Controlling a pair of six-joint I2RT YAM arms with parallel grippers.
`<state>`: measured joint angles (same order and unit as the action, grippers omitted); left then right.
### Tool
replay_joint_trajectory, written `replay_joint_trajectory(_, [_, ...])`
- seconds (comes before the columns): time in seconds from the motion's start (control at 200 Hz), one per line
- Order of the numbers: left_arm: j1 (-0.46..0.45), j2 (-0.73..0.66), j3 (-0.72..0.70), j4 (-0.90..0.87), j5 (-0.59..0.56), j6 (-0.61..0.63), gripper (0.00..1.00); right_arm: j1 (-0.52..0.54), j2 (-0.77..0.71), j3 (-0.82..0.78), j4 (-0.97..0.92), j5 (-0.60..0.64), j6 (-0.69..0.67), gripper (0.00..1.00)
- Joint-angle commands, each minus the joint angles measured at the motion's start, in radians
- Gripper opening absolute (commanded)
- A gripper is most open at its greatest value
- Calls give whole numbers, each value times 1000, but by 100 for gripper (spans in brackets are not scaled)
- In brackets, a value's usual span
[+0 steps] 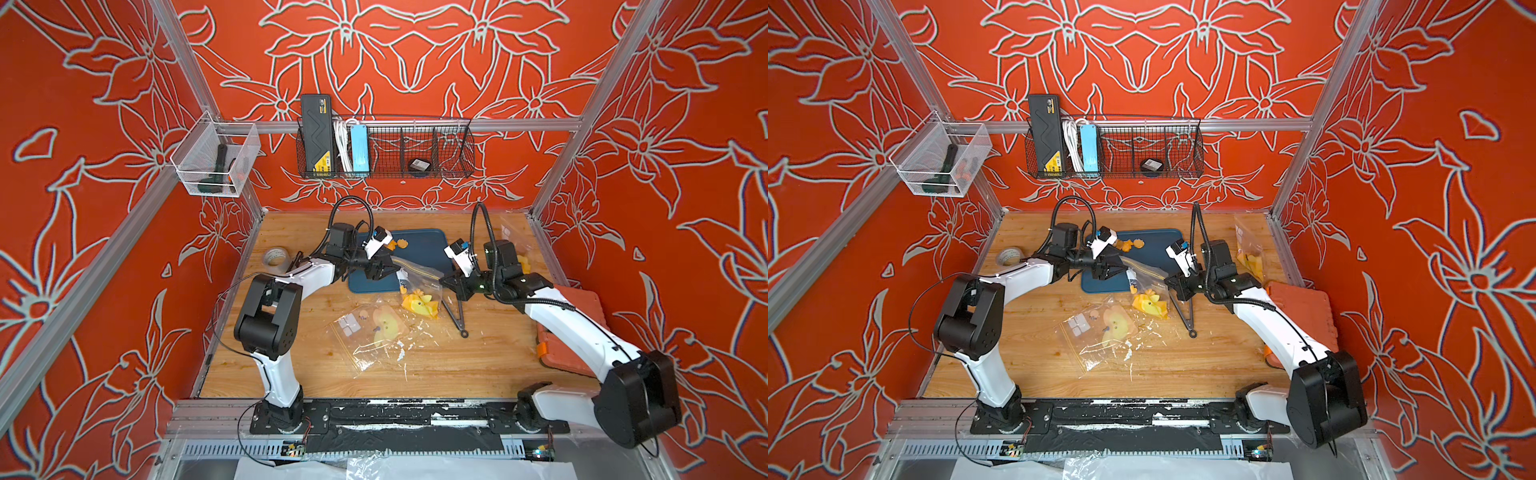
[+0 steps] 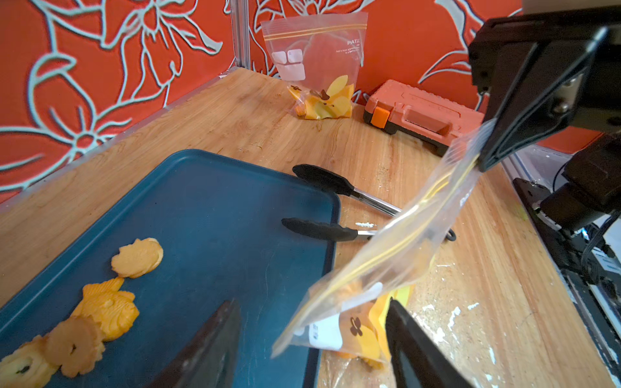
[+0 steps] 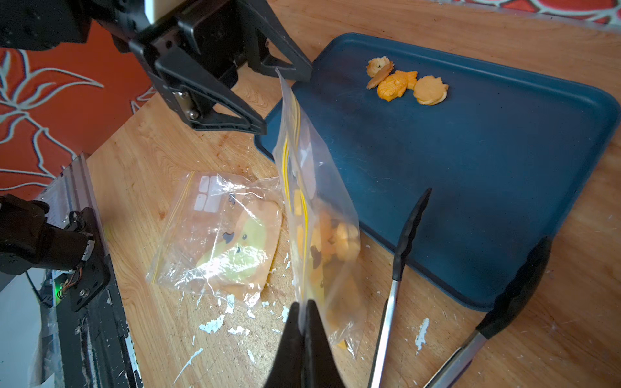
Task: Put the cookies into a resealable bag to prevent moisture
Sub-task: Close the ziploc bag at the center of the board.
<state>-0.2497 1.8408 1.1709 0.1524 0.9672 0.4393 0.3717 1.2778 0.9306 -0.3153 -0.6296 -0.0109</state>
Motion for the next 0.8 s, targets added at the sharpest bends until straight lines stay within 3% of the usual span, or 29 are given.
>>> replay_joint_trajectory(0.0, [-20,43,52,-72,51,82,59,8,-9,30,-25,-12,-21,0])
replay_joint_trajectory(0.085, [-22,57,73,-124,75,111,43,7,-12,32,-33,-1,-21,0])
replay_joint_trajectory(0.235, [-22,33,45,-126,60,129,29,8,-11,42,-52,28,-30,0])
replay_joint_trajectory(0.395, [-18,17,42,-147,41,151,0,8,-11,57,-86,63,-35,0])
replay_joint_trajectory(0.52, [-15,8,48,-159,47,164,0,11,-20,67,-107,65,-44,0])
replay_joint_trajectory(0.636, [-16,9,55,-162,57,161,0,22,-12,81,-127,58,-58,32])
replay_joint_trajectory(0.796, [-16,14,67,-171,64,160,0,42,19,103,-148,77,-73,37])
